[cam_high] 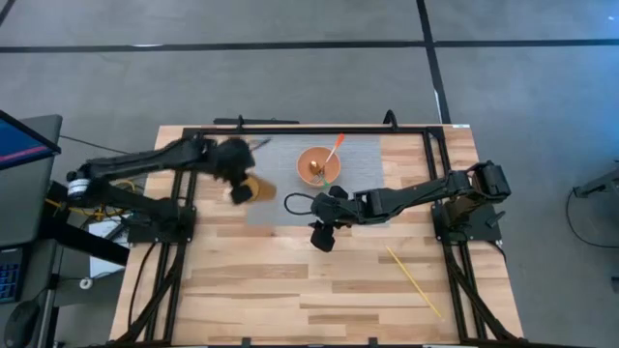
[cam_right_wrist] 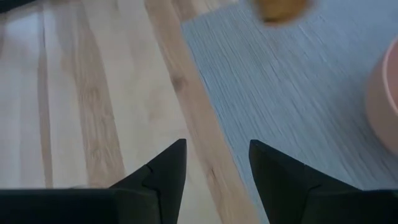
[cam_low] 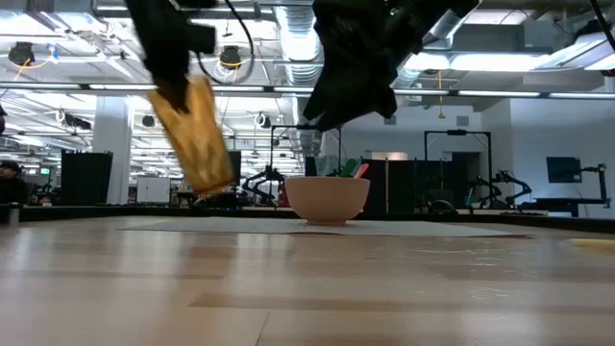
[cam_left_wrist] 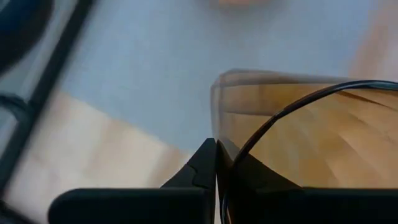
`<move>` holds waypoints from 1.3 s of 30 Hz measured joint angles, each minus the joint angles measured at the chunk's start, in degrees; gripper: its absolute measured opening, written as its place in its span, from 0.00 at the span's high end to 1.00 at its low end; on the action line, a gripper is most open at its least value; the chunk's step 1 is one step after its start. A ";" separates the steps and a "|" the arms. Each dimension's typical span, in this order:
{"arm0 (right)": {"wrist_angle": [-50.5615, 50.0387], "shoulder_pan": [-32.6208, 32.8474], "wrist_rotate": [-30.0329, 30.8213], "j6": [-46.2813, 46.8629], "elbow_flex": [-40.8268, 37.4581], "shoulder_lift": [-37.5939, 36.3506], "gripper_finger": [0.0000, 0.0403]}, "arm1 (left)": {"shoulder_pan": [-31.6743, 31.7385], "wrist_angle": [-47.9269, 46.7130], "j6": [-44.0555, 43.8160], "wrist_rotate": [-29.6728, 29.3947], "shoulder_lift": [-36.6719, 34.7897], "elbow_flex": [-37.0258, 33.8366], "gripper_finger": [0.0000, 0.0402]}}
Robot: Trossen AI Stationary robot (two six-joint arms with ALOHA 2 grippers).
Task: Pick & Place Utensil
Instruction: Put the orange glass cup on the gray tablemat to the left of the brown bowl
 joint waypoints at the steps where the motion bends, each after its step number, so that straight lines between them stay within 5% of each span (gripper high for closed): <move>1: 0.15 0.00 0.00 -0.86 0.00 0.00 0.58 | 2.81 2.82 2.37 0.87 1.69 0.00 0.97; 10: 2.83 -0.33 -0.01 -5.65 0.00 0.00 0.58 | 17.16 8.97 12.45 3.92 15.44 6.96 0.97; 16: 4.10 -0.66 -0.04 -5.68 0.00 0.00 0.58 | 18.35 8.41 14.02 4.50 17.60 12.87 0.96; 25: 5.95 -1.07 -0.02 -5.65 0.00 0.00 0.58 | 18.85 4.01 14.09 0.23 17.71 12.94 0.96; 39: 6.39 -1.03 -0.04 -5.52 0.00 0.00 0.59 | 20.90 5.04 12.80 1.34 23.32 13.11 0.97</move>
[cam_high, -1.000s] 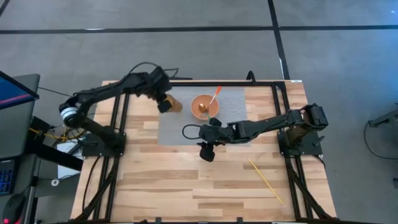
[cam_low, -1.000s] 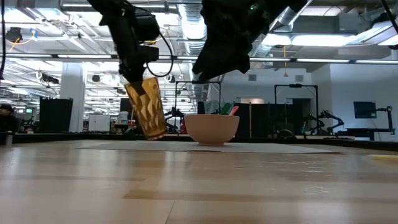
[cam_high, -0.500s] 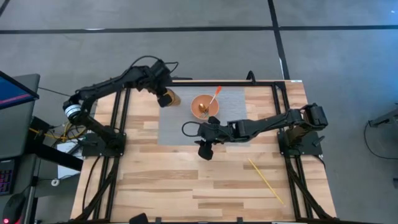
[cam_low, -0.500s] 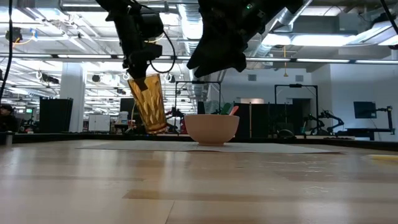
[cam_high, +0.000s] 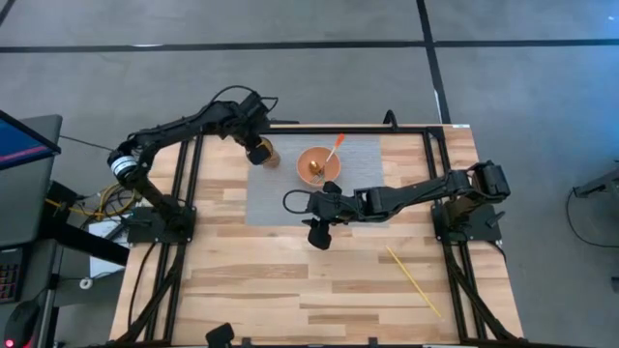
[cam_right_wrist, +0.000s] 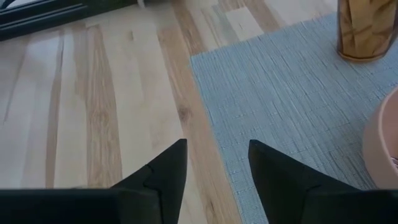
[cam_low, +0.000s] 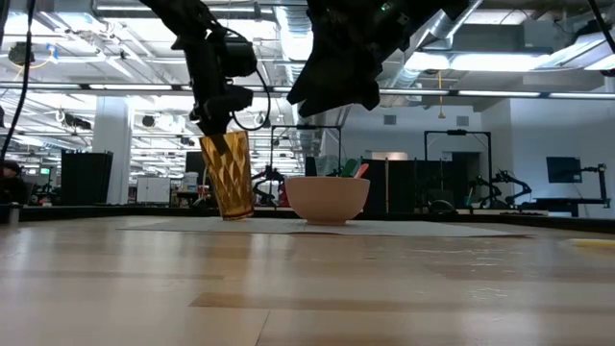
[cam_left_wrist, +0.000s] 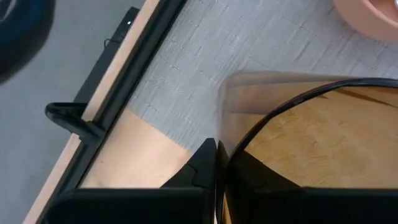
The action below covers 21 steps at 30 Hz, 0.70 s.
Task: Pick & Place Utensil
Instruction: Put the orange glass cup on the gray tablemat to the left of the brown bowl
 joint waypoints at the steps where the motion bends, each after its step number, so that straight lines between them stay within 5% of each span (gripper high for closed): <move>1: -0.01 0.00 0.00 0.00 0.00 0.00 0.59 | 0.02 0.32 0.02 -0.18 0.16 0.05 0.97; 21: -0.02 -0.04 0.00 -0.02 0.00 0.00 0.60 | -0.38 5.62 5.63 -1.83 -6.87 -0.24 0.69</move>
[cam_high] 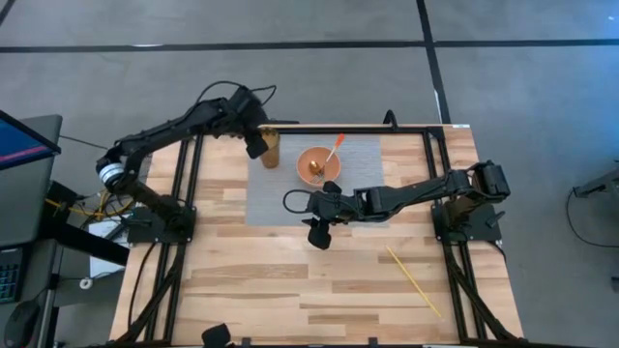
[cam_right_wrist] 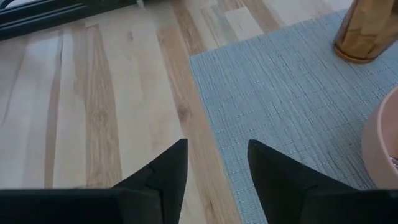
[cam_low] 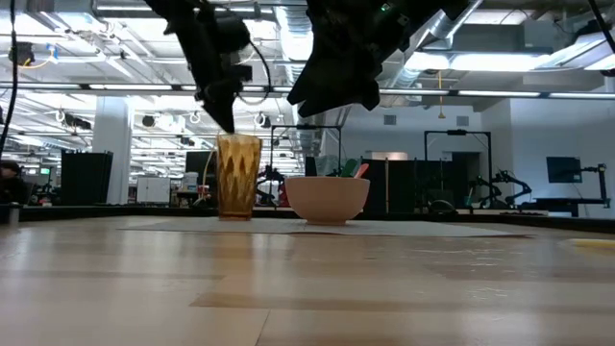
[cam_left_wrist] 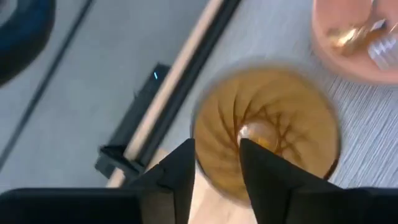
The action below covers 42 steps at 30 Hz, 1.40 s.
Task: Pick & Place Utensil
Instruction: Put the orange glass cup on the gray tablemat to the left of the brown bowl, then put the yellow straw into the orange glass cup
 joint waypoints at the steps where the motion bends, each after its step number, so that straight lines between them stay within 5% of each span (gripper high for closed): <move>1: 0.01 -0.10 0.00 -0.08 0.00 0.00 0.60 | -0.06 0.43 0.09 -0.02 -1.19 0.01 0.67; 8: 0.04 -1.52 0.00 0.28 0.00 0.00 0.61 | -1.45 1.11 -2.33 0.42 -11.45 0.01 0.60; 15: -4.35 1.42 -1.26 5.52 0.02 -1.53 0.67 | -5.71 1.16 -8.18 6.93 -20.39 -0.37 0.61; 30: -54.77 14.70 -5.80 49.98 0.01 -1.03 0.67 | -11.75 2.51 -8.97 10.23 -30.99 -7.97 0.64; 42: -54.23 22.70 -11.88 65.95 -6.45 -0.94 0.67 | -11.70 3.05 -8.97 10.19 -31.52 -7.97 0.64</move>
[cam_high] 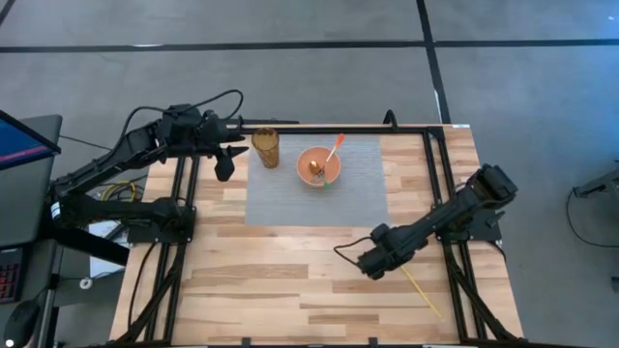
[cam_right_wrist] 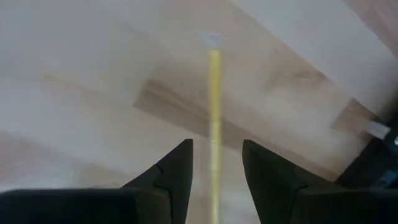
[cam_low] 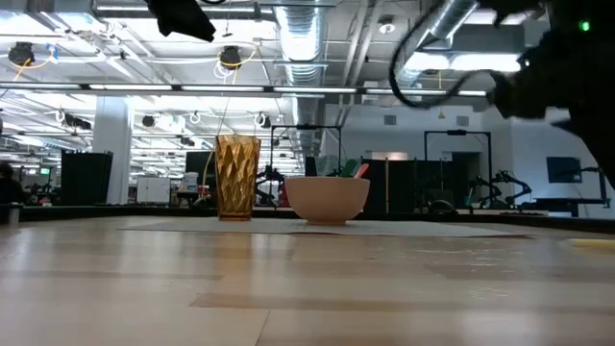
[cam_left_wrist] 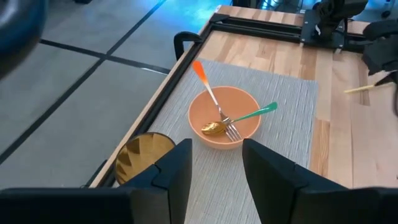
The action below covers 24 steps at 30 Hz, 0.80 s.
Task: Pick & Place Utensil
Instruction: Put the yellow straw into the orange glass cup
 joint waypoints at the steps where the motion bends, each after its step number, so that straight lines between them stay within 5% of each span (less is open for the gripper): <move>1: 0.19 0.00 -0.48 0.45 -0.96 0.02 0.67 | 0.00 0.01 0.00 0.00 0.00 0.00 0.64; 24: 6.36 1.46 -1.57 1.65 -5.33 0.04 0.67 | 0.02 2.15 0.00 0.00 0.02 0.02 0.64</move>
